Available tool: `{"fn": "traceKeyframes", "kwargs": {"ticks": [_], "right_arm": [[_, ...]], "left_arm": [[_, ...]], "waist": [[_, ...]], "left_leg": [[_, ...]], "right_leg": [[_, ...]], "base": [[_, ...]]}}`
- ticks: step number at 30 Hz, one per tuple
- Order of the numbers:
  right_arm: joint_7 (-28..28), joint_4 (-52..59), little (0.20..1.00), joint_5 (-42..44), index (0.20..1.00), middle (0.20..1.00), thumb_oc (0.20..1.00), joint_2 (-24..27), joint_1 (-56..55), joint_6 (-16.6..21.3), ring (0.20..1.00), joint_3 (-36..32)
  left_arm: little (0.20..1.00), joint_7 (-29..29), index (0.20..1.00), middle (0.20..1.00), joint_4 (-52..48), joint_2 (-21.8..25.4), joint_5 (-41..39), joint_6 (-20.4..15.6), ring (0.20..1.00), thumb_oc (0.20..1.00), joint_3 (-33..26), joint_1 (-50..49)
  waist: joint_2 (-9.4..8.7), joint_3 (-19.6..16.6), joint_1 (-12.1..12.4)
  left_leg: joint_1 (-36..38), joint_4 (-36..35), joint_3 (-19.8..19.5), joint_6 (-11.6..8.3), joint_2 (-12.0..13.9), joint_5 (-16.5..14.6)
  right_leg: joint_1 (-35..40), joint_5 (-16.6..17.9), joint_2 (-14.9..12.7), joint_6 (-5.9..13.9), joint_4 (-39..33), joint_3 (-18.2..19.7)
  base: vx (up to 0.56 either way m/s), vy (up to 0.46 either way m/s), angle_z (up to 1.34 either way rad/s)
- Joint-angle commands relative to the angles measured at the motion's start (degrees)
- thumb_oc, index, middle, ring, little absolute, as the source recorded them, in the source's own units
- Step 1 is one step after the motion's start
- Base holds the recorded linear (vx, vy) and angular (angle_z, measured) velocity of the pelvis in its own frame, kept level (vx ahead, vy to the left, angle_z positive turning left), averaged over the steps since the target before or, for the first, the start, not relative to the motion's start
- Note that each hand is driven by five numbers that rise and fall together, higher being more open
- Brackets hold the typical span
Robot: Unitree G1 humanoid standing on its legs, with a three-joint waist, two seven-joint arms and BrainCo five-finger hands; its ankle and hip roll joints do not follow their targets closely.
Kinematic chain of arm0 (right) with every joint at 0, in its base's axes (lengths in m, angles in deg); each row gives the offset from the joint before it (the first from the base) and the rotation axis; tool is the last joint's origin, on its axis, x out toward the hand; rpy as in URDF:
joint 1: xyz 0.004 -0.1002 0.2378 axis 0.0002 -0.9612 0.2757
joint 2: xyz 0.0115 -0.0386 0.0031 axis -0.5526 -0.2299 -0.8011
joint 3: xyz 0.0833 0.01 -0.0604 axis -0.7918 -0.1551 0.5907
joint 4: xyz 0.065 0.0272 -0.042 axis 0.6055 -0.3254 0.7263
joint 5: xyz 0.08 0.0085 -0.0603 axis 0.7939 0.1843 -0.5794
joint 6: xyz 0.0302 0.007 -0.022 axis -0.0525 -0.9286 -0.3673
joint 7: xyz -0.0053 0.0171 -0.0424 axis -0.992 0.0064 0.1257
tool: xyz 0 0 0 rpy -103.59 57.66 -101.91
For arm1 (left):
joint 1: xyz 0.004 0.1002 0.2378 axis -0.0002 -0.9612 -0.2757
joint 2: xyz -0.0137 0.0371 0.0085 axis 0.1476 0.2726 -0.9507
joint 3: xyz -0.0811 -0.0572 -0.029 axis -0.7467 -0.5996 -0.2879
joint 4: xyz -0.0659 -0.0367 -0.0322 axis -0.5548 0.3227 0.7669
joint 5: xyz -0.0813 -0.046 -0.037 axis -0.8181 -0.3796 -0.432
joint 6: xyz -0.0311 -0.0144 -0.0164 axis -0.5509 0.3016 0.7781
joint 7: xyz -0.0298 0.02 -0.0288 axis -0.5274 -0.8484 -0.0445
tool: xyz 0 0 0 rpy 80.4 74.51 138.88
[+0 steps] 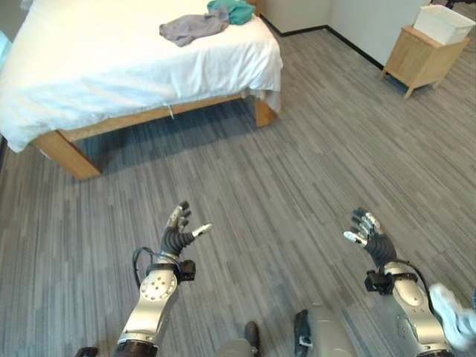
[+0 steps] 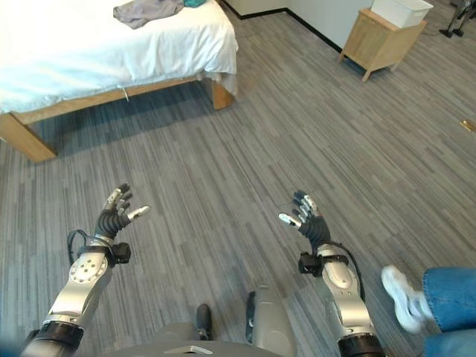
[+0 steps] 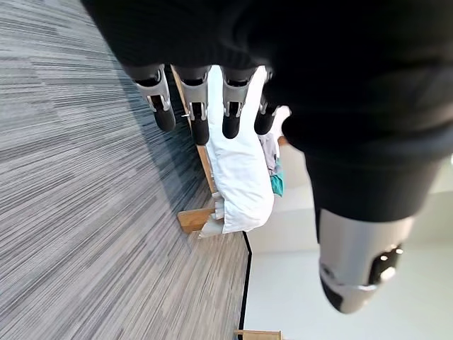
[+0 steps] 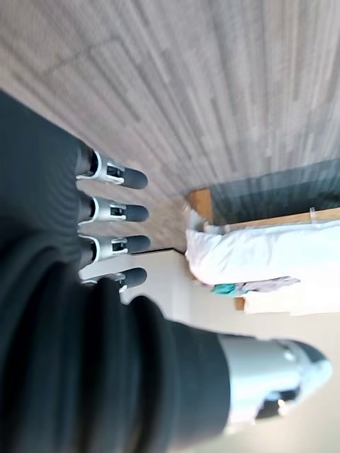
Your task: Pick up bed clothes into laundry basket.
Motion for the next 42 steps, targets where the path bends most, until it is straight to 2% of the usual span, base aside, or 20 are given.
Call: {"fn": "traceKeyframes", "kwargs": {"ticks": [1,5,8,10,11,15,17,21,24,26,27,30,31,32,34,35,36,37,40,42], "right_arm": [[-0.2,2.4,1.0,3.3,1.0,1.0,1.0,0.7,-1.1,2.9,1.0,-1.7],[-1.4,3.7,1.0,3.0,1.0,1.0,1.0,2.3,-2.8,2.1,1.0,-2.2],[-2.2,2.8,1.0,3.8,1.0,1.0,1.0,3.1,-1.4,2.1,1.0,-1.4],[-1.2,2.4,1.0,5.0,1.0,1.0,1.0,3.7,-0.7,1.9,1.0,-1.1],[-1.2,3.3,1.0,7.2,1.0,1.0,1.0,4.0,-1.4,2.6,1.0,-1.3],[-0.1,2.2,1.0,5.9,1.0,1.0,1.0,5.8,-1.1,1.9,1.0,-1.9],[0.1,3.1,1.0,9.5,1.0,1.0,1.0,5.6,0.0,2.7,1.0,-2.4],[-0.5,2.5,1.0,8.8,1.0,1.0,1.0,4.6,1.7,3.0,1.0,0.1],[-2.4,2.4,1.0,10.0,1.0,1.0,1.0,2.8,3.5,2.3,1.0,2.4],[-3.7,1.5,1.0,9.7,1.0,1.0,1.0,1.0,4.2,1.4,1.0,4.5],[-3.1,0.3,1.0,7.6,1.0,1.0,1.0,0.5,6.5,0.9,1.0,6.1],[-2.6,-0.2,1.0,8.0,1.0,1.0,1.0,-0.2,8.1,1.0,1.0,7.2],[-2.4,0.8,1.0,6.9,1.0,1.0,1.0,-0.4,8.0,0.2,1.0,7.2],[-2.6,1.1,1.0,6.3,1.0,1.0,1.0,-0.1,8.0,0.0,1.0,7.0],[-2.0,1.1,1.0,5.8,1.0,1.0,1.0,1.1,7.8,-0.4,1.0,6.5],[-2.0,1.1,1.0,5.8,1.0,1.0,1.0,1.2,7.8,-0.4,1.0,6.5],[-2.3,2.5,1.0,5.5,1.0,1.0,1.0,2.9,6.5,-0.4,1.0,4.6],[-1.9,2.1,1.0,6.7,1.0,1.0,1.0,2.7,5.5,-1.1,1.0,3.6],[-2.2,2.1,1.0,9.4,1.0,1.0,1.0,4.1,5.3,-0.3,1.0,1.9],[-1.5,3.2,1.0,9.9,1.0,1.0,1.0,4.7,4.3,0.1,1.0,-0.5]], "left_arm": [[1.0,-0.2,1.0,1.0,-1.8,2.2,0.3,-3.6,1.0,1.0,-0.4,3.7],[1.0,0.3,1.0,1.0,-1.8,1.2,0.8,-3.5,1.0,1.0,0.7,3.4],[1.0,1.4,1.0,1.0,-2.5,0.4,0.3,-3.2,1.0,1.0,0.3,2.0],[1.0,1.5,1.0,1.0,-2.7,-0.5,-2.4,-2.5,1.0,1.0,0.1,1.6],[1.0,2.5,1.0,1.0,-3.4,-1.1,-5.8,-2.4,1.0,1.0,0.0,1.0],[1.0,2.8,1.0,1.0,-3.6,-1.3,-4.8,-1.4,1.0,1.0,1.0,1.9],[1.0,2.6,1.0,1.0,-2.5,-2.3,-6.9,-2.2,1.0,1.0,3.5,4.0],[1.0,2.7,1.0,1.0,-2.7,-2.0,-6.0,-3.0,1.0,1.0,5.0,4.0],[1.0,2.3,1.0,1.0,-4.0,-1.5,-4.6,-3.3,1.0,1.0,4.2,4.1],[1.0,2.4,1.0,1.0,-5.1,-1.0,-5.1,-3.0,1.0,1.0,3.0,2.6],[1.0,1.3,1.0,1.0,-4.0,-1.1,-5.5,-2.4,1.0,1.0,2.9,3.3],[1.0,0.0,1.0,1.0,-3.8,-0.6,-3.7,-2.2,1.0,1.0,2.8,4.3],[1.0,-0.6,1.0,1.0,-3.9,0.0,-3.8,-1.8,1.0,1.0,2.4,5.4],[1.0,-0.6,1.0,1.0,-4.0,0.1,-4.1,-1.9,1.0,1.0,2.1,5.7],[1.0,0.1,1.0,1.0,-3.7,0.0,-4.6,-1.7,1.0,1.0,3.9,7.5],[1.0,0.1,1.0,1.0,-3.7,0.0,-4.6,-1.7,1.0,1.0,3.9,7.5],[1.0,1.2,1.0,1.0,-3.7,1.3,-2.2,-1.7,1.0,1.0,7.3,10.4],[1.0,2.4,1.0,1.0,-3.1,0.6,-2.5,-0.1,1.0,1.0,9.0,10.8],[1.0,4.8,1.0,1.0,-3.0,-0.6,-3.5,0.0,1.0,1.0,11.6,13.3],[1.0,4.9,1.0,1.0,-2.3,-1.8,-4.7,0.3,1.0,1.0,12.4,13.9]], "waist": [[-0.33,-1.9,-4.9],[-0.32,-3.0,-6.6],[0.15,-4.3,-5.8],[-1.65,-4.0,-4.6],[-4.24,-2.4,-3.0],[-6.09,0.0,0.1],[-5.18,-0.4,3.1],[-3.26,-2.6,6.8],[-4.1,-4.0,9.3],[-6.12,-5.6,11.6],[-4.84,-4.5,10.9],[-3.97,-3.9,9.2],[-3.45,-3.8,8.1],[-2.92,-4.2,8.0],[-2.73,-4.7,5.7],[-2.7,-4.7,5.7],[-3.1,-5.2,4.7],[-3.42,-5.6,5.0],[-4.38,-5.8,5.4],[-4.86,-5.0,3.0]], "left_leg": [[14.2,-4.4,-6.9,-7.73,4.5,-0.9],[18.4,-3.5,-8.2,-10.15,7.7,-1.2],[15.5,10.5,-8.5,-13.26,11.4,11.4],[6.1,29.0,-8.4,-11.43,12.6,19.6],[-1.7,43.4,-6.4,-8.8,13.6,19.7],[-13.1,52.2,-7.2,-7.78,9.5,15.0],[-23.4,37.4,-6.9,-7.38,5.1,13.0],[-23.6,14.7,-6.1,-7.62,1.0,16.8],[-19.0,10.4,1.0,-6.2,-0.4,17.1],[-14.0,7.4,0.8,-2.86,-1.5,11.8],[-10.1,6.8,1.0,-2.03,0.3,9.5],[-8.4,6.1,0.1,-1.76,1.0,9.1],[-5.2,5.0,-2.3,-1.96,0.1,8.4],[-4.6,4.2,-3.9,-2.42,0.1,8.6],[-3.2,3.5,-11.4,-3.18,-1.8,7.5],[-3.2,3.5,-11.4,-3.18,-1.8,7.5],[-3.7,2.9,-17.4,-3.9,-2.9,6.8],[-4.8,3.3,-22.2,-4.38,-3.4,7.4],[-8.0,7.5,-24.6,-6.42,-4.3,7.4],[-10.6,11.0,-15.3,-6.25,-2.1,7.9]], "right_leg": [[5.2,7.4,-0.6,-0.11,-23.0,3.2],[3.1,12.7,-2.2,1.66,-29.8,1.5],[6.5,10.1,1.2,-2.13,-26.3,-0.9],[12.2,6.3,3.3,-6.96,-26.5,-1.2],[17.8,3.3,5.3,-10.95,-27.8,-0.7],[23.3,1.2,5.7,-11.82,-29.7,1.0],[31.2,-2.9,7.7,-11.9,-31.2,4.9],[36.5,-5.5,11.2,-11.97,-31.6,7.3],[39.9,-7.1,11.9,-11.86,-29.9,8.4],[36.3,-1.9,11.9,-5.22,-16.0,5.6],[28.0,6.4,10.6,2.34,-1.1,2.9],[24.0,6.3,8.8,2.07,3.5,1.3],[22.1,2.2,4.4,-0.83,-1.3,0.4],[21.4,0.9,4.3,-2.6,-4.8,1.6],[22.6,-3.1,5.2,-5.0,-16.6,10.6],[22.7,-3.0,5.2,-5.0,-16.7,10.6],[24.3,-4.6,7.0,-4.52,-22.8,23.0],[25.7,-4.2,8.3,-4.21,-22.1,28.0],[28.6,-3.2,6.9,-5.75,-28.2,23.8],[30.1,-2.9,5.9,-6.62,-28.9,19.3]], "base": [[0.52,-0.235,0.56],[0.51,-0.278,0.51],[0.44,-0.378,0.39],[0.63,-0.709,0.03],[0.55,-0.703,-0.22],[0.38,-0.333,-0.27],[0.86,-0.174,0.07],[0.57,-0.017,-0.48],[0.53,-0.103,-0.64],[0.57,-0.119,-0.8],[0.31,-0.088,-1.48],[0.24,-0.09,-0.37],[0.36,-0.183,0.86],[0.54,-0.313,0.78],[0.33,-0.216,1.38],[0.27,-0.24,2.36],[0.2,-0.332,2.09],[0.24,-0.451,2.48],[0.11,-0.321,2.32],[-0.01,-0.26,1.78]]}}
